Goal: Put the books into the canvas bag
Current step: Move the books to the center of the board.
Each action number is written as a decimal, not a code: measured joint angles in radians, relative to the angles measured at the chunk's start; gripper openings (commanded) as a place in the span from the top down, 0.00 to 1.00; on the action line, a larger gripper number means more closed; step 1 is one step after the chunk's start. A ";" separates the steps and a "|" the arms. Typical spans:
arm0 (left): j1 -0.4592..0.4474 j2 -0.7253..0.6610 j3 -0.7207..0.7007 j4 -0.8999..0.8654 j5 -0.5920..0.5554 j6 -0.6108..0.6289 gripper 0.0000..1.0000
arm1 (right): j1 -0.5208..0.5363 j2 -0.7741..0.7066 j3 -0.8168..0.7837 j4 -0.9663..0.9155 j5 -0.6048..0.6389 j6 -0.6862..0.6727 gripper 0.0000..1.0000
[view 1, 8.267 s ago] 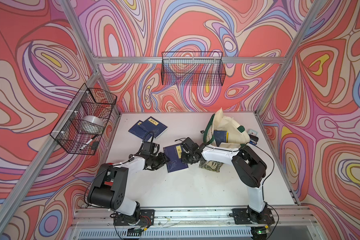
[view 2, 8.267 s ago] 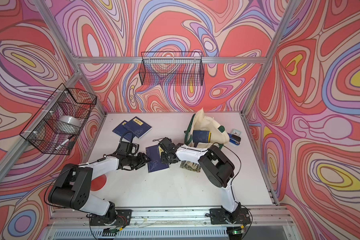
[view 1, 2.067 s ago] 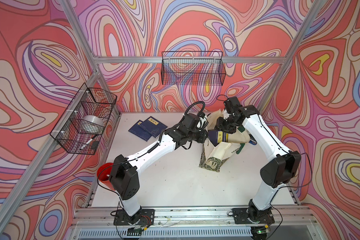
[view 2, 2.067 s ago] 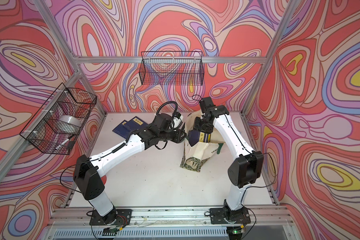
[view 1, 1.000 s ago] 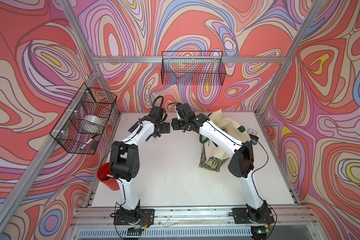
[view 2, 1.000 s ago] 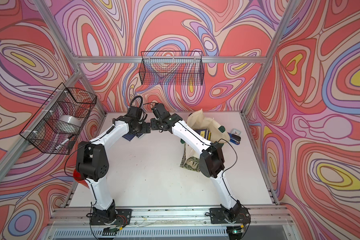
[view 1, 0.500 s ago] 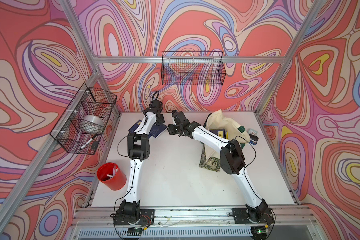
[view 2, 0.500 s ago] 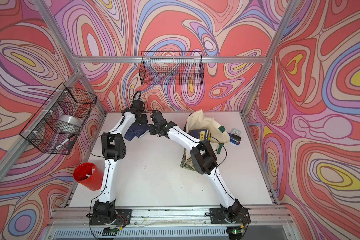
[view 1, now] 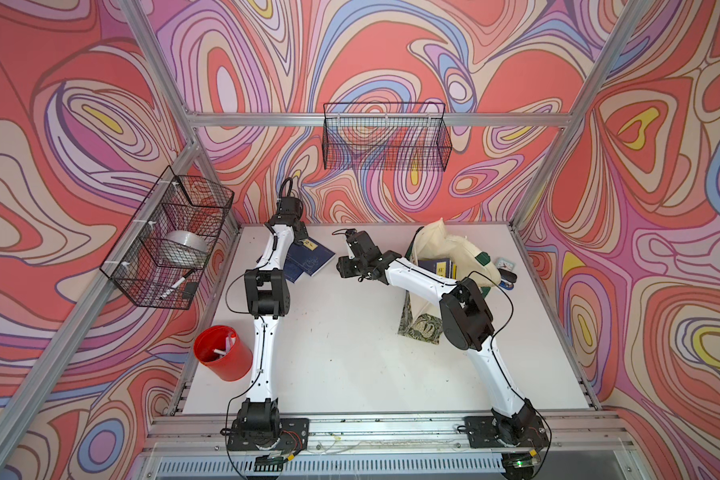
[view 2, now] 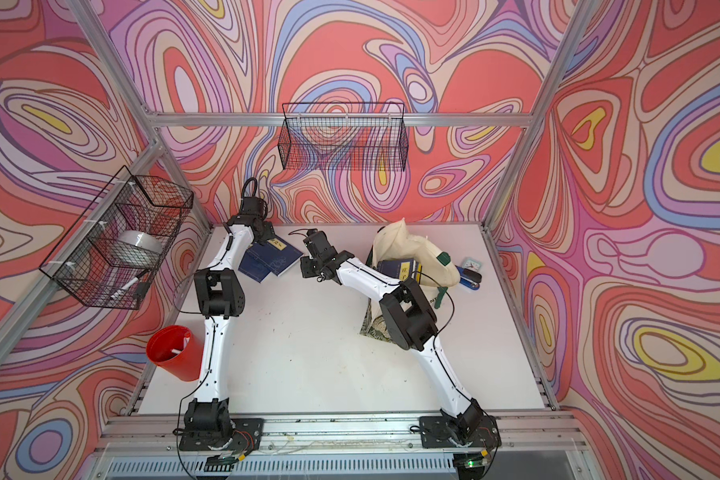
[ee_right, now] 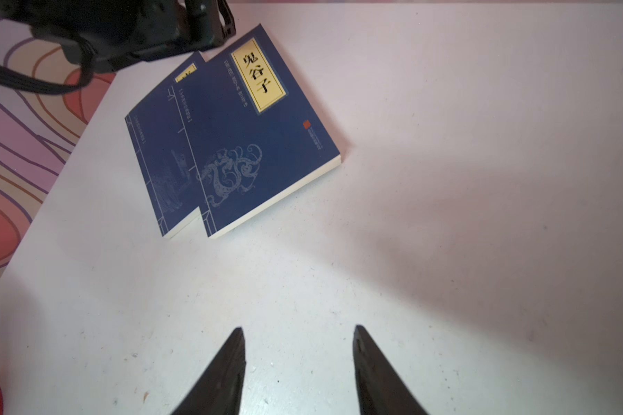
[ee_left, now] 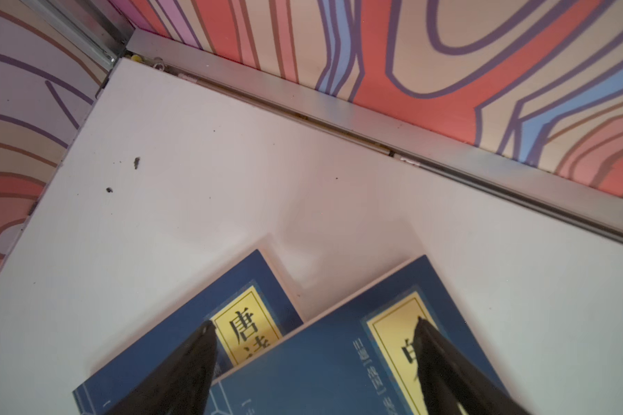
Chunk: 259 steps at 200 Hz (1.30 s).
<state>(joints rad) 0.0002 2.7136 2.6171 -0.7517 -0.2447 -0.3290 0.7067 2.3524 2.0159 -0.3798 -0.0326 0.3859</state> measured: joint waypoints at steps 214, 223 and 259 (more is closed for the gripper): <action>0.072 -0.111 -0.219 -0.127 0.328 -0.162 0.30 | -0.004 -0.096 -0.079 -0.044 -0.008 0.015 0.49; 0.053 -0.155 -0.298 -0.117 0.319 -0.150 0.30 | -0.008 -0.085 -0.053 -0.074 -0.017 0.013 0.48; -0.050 -0.348 -0.628 -0.056 0.283 -0.101 0.30 | -0.054 -0.017 0.084 -0.147 -0.056 -0.010 0.48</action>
<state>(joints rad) -0.0494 2.3661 1.9896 -0.8074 0.0387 -0.4297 0.6529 2.3352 2.0995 -0.5266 -0.0887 0.3763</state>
